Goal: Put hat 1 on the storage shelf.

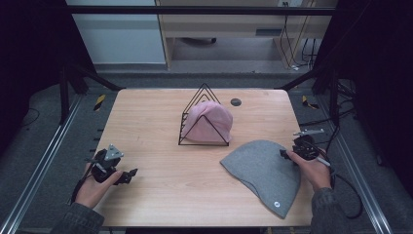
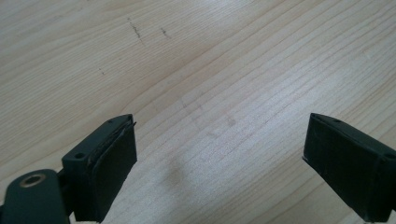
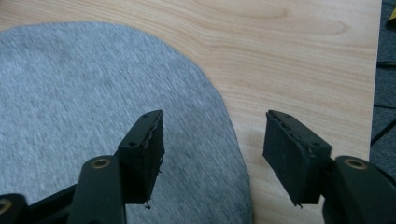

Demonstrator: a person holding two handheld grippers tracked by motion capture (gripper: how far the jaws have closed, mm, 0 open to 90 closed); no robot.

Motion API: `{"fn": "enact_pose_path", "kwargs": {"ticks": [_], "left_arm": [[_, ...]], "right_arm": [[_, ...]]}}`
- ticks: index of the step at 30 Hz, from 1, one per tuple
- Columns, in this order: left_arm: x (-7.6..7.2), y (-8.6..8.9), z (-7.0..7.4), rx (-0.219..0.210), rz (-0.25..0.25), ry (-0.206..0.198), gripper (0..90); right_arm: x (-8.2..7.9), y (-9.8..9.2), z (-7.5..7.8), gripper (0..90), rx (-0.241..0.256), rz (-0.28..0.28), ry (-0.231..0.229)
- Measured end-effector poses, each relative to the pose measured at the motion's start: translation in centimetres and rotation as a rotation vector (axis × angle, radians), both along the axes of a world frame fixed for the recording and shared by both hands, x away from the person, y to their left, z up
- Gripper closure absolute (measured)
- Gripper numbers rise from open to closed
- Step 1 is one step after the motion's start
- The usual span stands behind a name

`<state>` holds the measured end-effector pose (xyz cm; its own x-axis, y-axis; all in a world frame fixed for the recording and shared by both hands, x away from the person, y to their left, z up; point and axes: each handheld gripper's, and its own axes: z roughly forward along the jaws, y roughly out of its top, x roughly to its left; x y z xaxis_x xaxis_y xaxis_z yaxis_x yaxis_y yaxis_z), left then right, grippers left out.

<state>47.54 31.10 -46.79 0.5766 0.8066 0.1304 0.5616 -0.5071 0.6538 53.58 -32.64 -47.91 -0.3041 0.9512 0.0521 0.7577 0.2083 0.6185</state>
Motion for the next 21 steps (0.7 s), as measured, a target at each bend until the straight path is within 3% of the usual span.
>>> {"fn": "enact_pose_path", "kwargs": {"ticks": [9, 14, 17, 21], "left_arm": [[0.0, 0.0, -0.2, 0.012, -0.001, 0.011, 9.2], [0.0, -0.1, -0.3, 0.023, -0.010, 0.017, 9.4], [0.0, -0.2, -0.3, 0.026, -0.011, 0.016, 9.5], [0.0, -0.2, -0.3, 0.027, -0.010, 0.017, 9.7]], "right_arm": [[-0.5, 0.0, -0.8, 42.6, 0.006, 0.008, 0.018], [-1.0, 0.2, -1.0, 46.9, -0.008, 0.031, 0.006], [-1.3, 0.4, -0.9, 59.2, -0.014, 0.056, 0.001], [-1.5, 0.8, -0.9, 82.5, 0.019, 0.102, 0.005]]}}
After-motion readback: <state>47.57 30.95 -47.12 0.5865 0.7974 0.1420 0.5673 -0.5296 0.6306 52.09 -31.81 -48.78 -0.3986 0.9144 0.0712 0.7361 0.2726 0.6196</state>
